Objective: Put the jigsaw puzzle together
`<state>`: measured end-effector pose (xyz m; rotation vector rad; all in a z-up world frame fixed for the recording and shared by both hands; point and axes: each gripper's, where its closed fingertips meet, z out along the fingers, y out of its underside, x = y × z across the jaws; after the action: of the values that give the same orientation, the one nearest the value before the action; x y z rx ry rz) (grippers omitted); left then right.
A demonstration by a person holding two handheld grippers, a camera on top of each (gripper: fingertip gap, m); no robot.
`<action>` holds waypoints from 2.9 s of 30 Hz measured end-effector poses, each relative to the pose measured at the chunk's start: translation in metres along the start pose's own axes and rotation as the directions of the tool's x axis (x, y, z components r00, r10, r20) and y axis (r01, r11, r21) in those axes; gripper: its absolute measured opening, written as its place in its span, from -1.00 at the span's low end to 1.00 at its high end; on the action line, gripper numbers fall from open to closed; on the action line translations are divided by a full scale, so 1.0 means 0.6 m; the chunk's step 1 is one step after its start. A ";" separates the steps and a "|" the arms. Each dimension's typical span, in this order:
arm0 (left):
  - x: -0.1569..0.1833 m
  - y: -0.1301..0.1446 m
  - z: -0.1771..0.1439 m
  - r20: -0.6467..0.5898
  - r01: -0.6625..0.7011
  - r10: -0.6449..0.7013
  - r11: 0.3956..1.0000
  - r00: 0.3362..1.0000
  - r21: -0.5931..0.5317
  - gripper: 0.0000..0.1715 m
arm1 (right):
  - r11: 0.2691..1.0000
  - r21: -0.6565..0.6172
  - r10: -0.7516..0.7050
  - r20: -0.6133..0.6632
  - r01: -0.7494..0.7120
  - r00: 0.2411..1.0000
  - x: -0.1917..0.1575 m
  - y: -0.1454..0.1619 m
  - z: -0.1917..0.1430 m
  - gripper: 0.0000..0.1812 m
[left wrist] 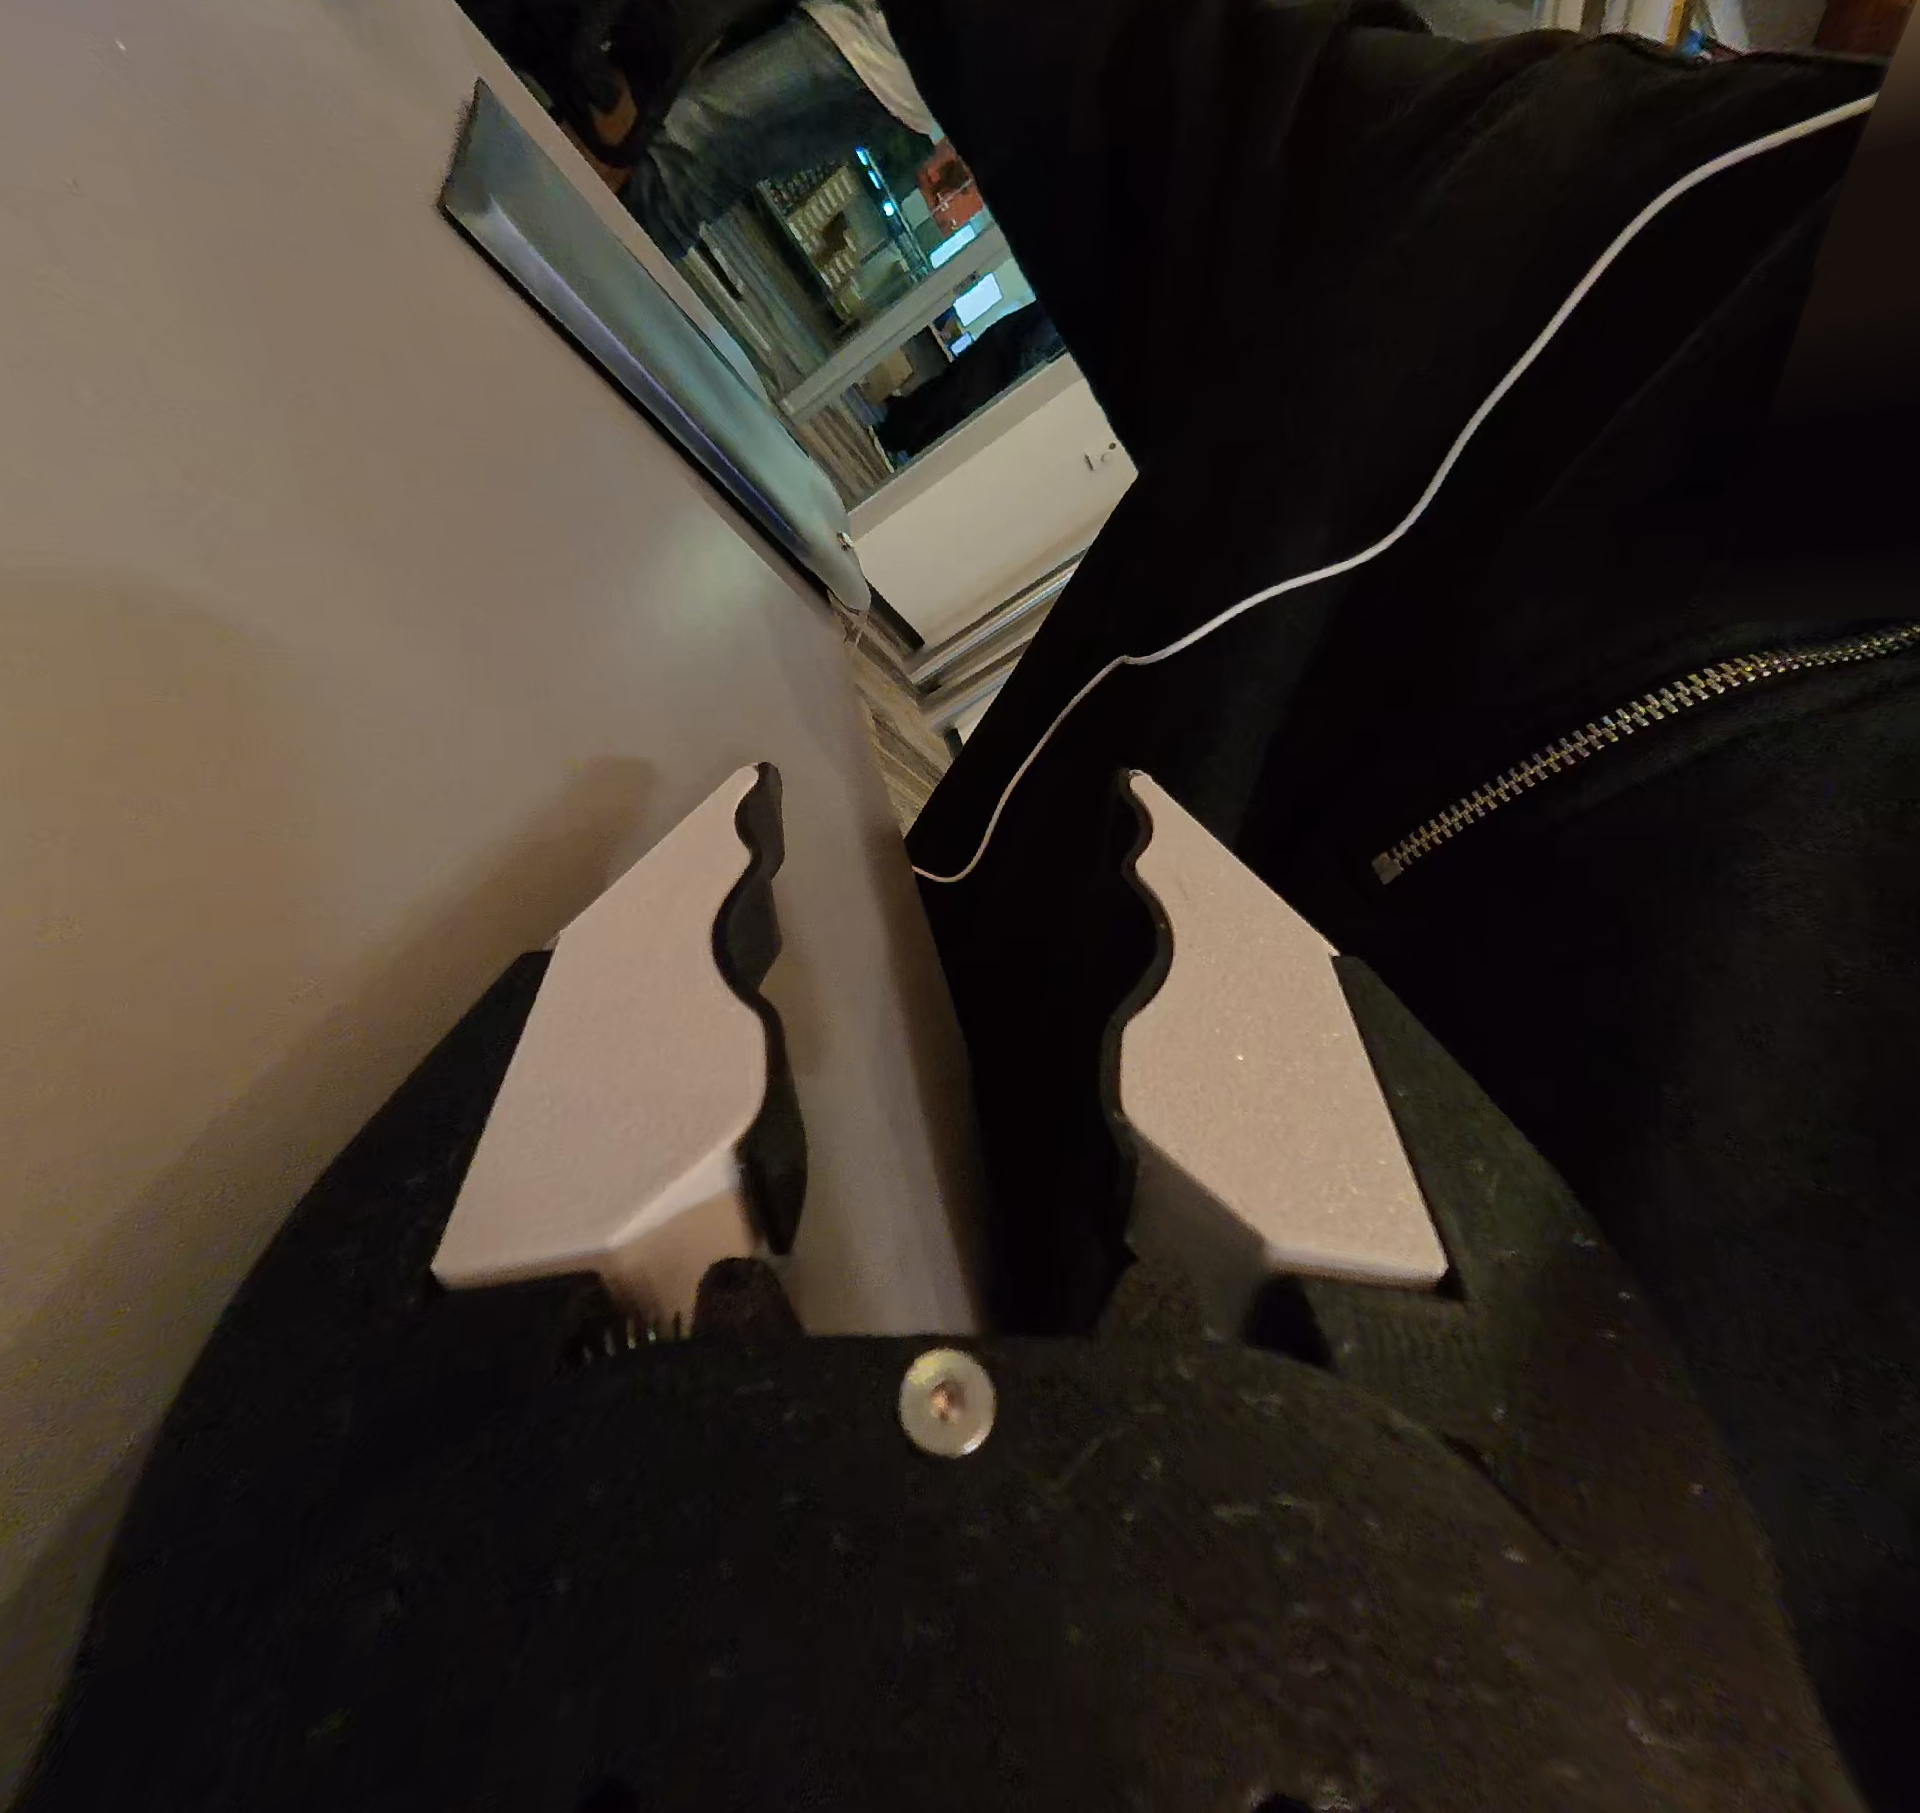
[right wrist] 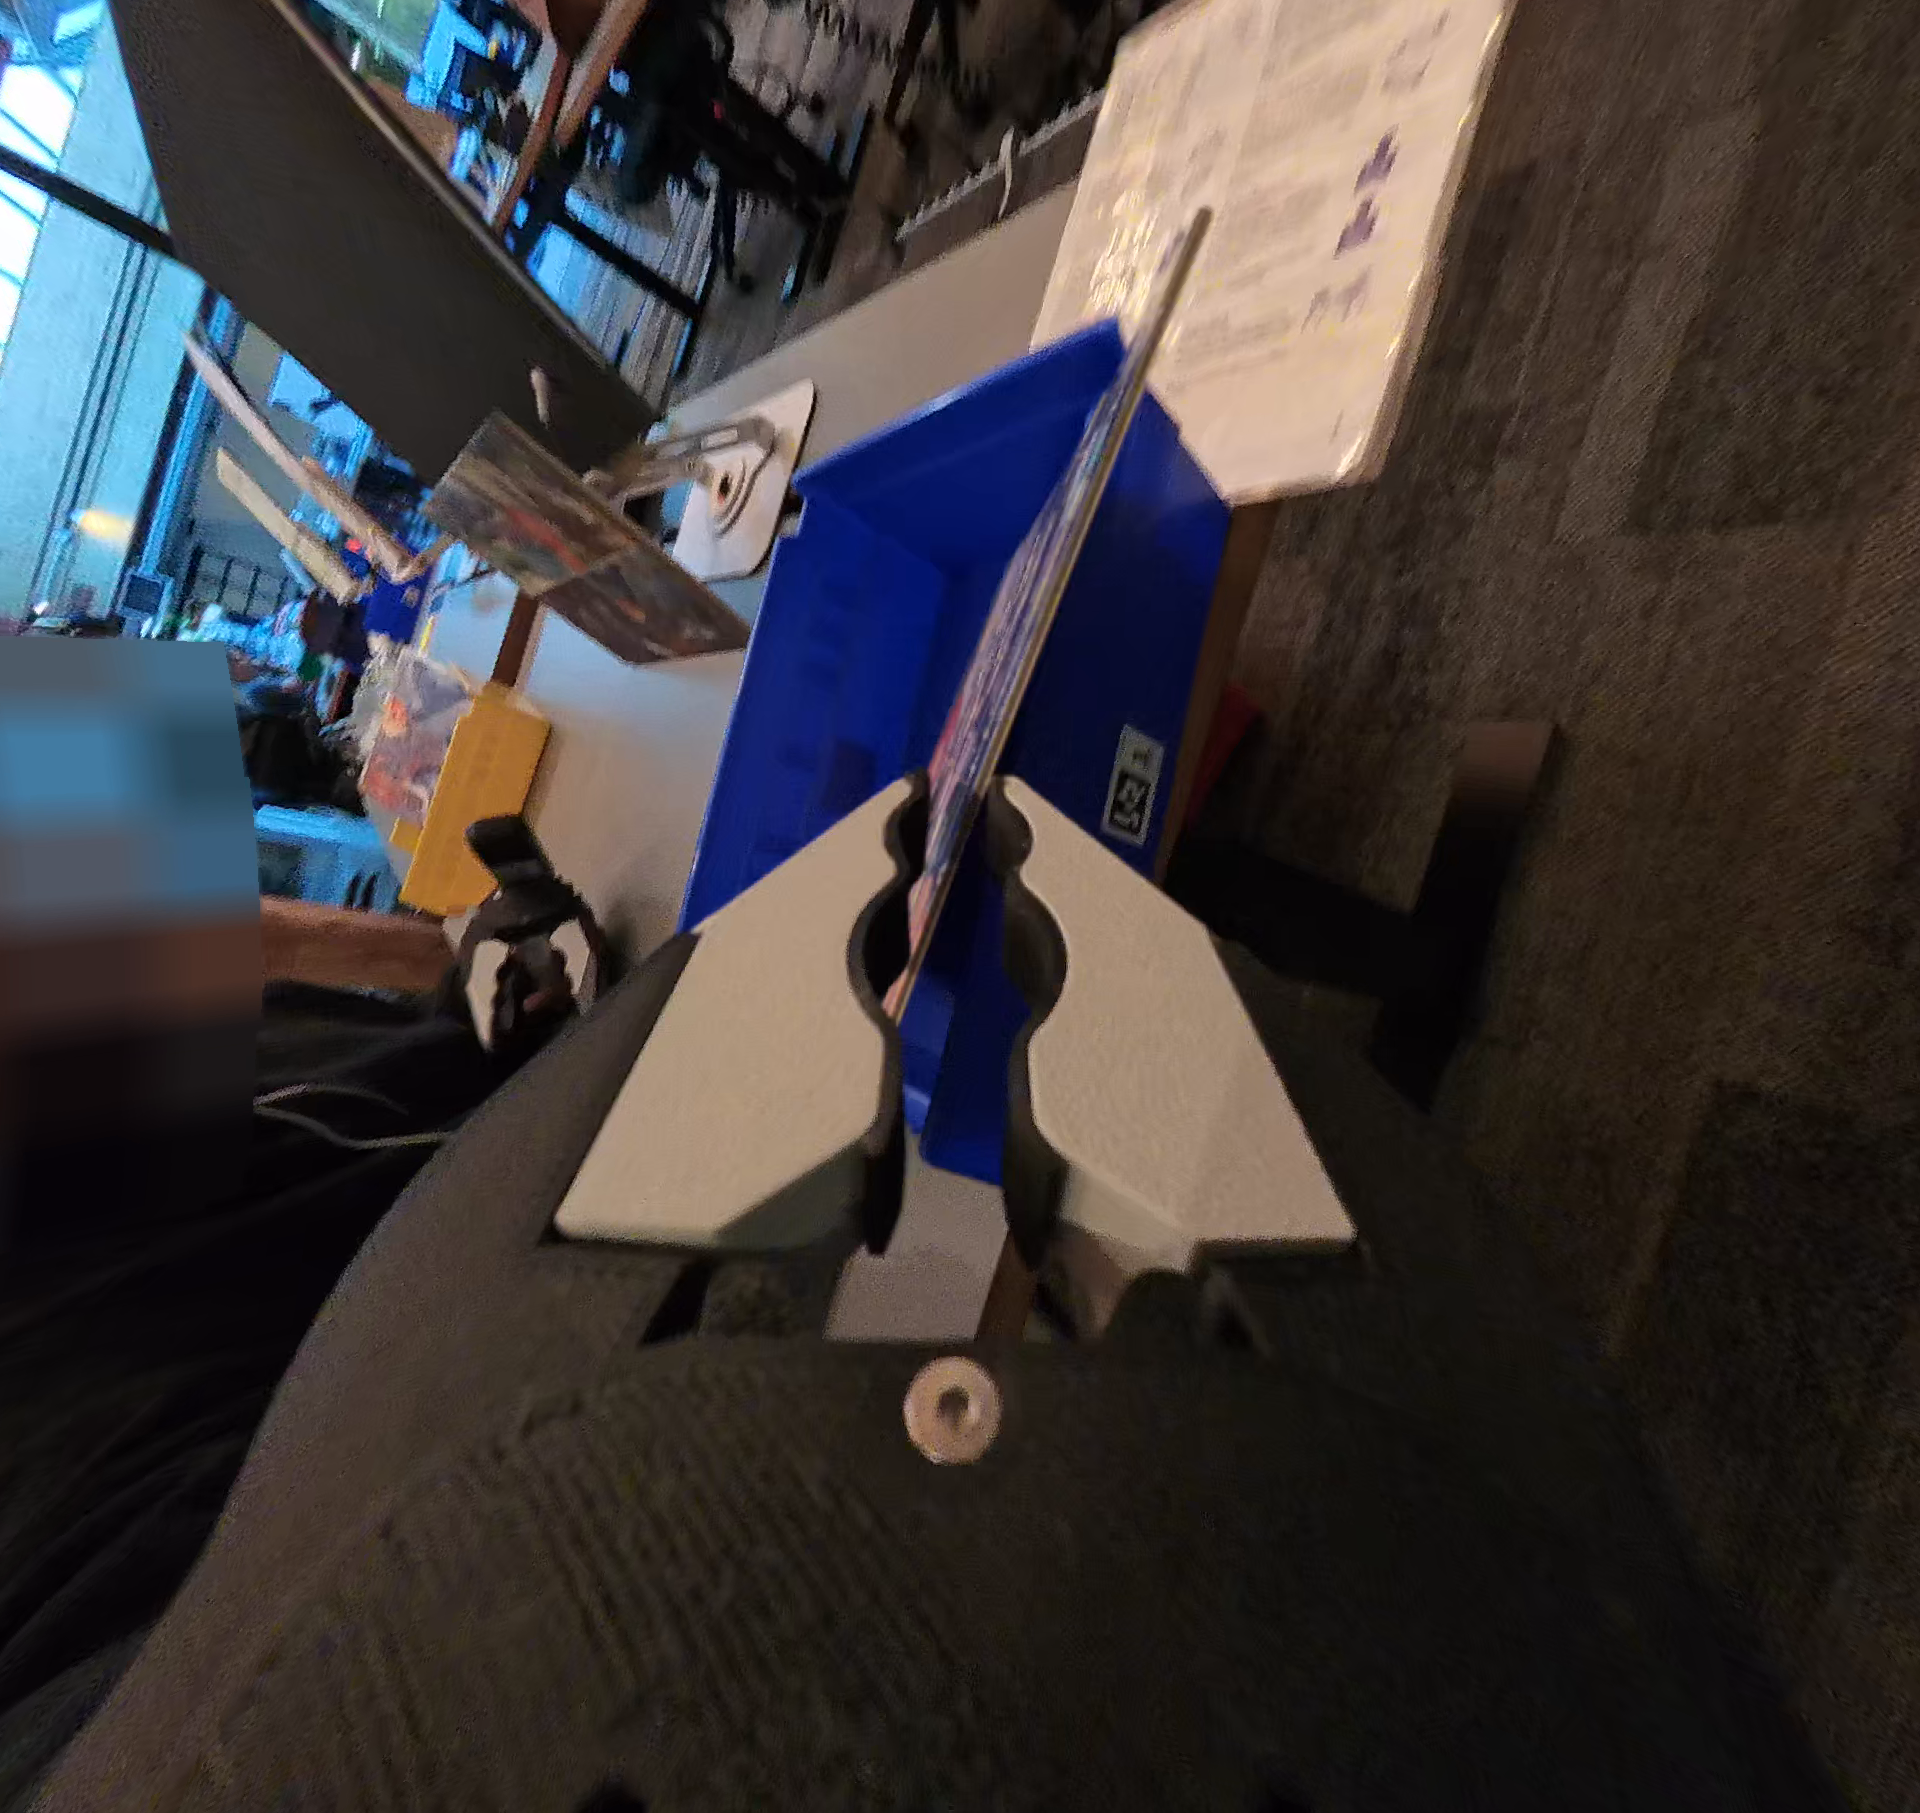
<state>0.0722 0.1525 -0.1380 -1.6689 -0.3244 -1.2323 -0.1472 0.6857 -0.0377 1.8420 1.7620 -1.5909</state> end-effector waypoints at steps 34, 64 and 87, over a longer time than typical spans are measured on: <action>0.051 0.011 -0.037 0.151 -0.216 0.210 0.976 0.966 0.027 -0.30 | 0.694 0.253 -0.515 -0.479 0.674 0.711 -0.308 -0.069 -0.018 -0.59; -0.095 -0.123 -0.589 0.978 -0.524 0.146 0.827 -0.150 -0.203 -0.18 | 0.602 0.562 -0.530 -0.250 0.567 0.810 -0.528 0.301 0.716 -0.64; -0.123 -0.115 -0.603 0.963 -0.456 0.149 0.858 -0.224 -0.238 -0.32 | 0.578 0.332 -0.610 -0.430 0.745 0.665 -0.525 0.309 0.796 -0.95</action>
<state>-0.2141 -0.0891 -0.1669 -1.9781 -0.8463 0.8483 -0.1952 0.0912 -0.1144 1.6868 2.6481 -2.3320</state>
